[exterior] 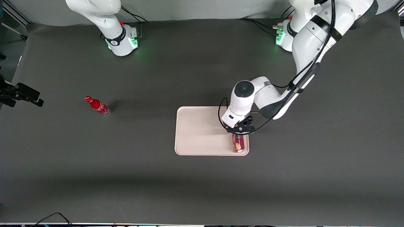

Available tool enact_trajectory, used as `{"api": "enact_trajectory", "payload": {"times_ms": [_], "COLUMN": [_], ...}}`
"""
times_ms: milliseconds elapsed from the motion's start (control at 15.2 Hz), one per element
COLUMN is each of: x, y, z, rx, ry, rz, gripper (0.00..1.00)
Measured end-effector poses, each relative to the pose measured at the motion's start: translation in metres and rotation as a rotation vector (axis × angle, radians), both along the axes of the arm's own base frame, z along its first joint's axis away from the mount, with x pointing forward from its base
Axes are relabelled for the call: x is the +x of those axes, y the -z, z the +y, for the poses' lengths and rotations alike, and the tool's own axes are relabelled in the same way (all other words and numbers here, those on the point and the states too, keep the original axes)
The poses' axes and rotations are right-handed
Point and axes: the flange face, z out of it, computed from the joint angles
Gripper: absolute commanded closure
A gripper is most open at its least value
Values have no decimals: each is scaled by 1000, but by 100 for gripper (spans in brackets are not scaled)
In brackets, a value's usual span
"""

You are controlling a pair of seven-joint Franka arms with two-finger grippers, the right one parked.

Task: Place red cookie box on tray

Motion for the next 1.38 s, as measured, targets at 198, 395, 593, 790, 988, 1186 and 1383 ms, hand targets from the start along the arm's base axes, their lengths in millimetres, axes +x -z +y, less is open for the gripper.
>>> {"api": "enact_trajectory", "payload": {"times_ms": [198, 395, 593, 790, 988, 1186, 1383], "x": [1, 10, 10, 9, 13, 23, 27], "y": [-1, -18, -66, -142, -219, -278, -316], "z": [0, -1, -5, 6, 56, 134, 205], "rx": [-1, 11, 70, 79, 91, 108, 106], "ry": [0, 21, 71, 144, 199, 213, 157], "rz": [-2, -26, 11, 79, 129, 136, 112], "gripper": [0, 0, 0, 0, 0, 0, 0]}}
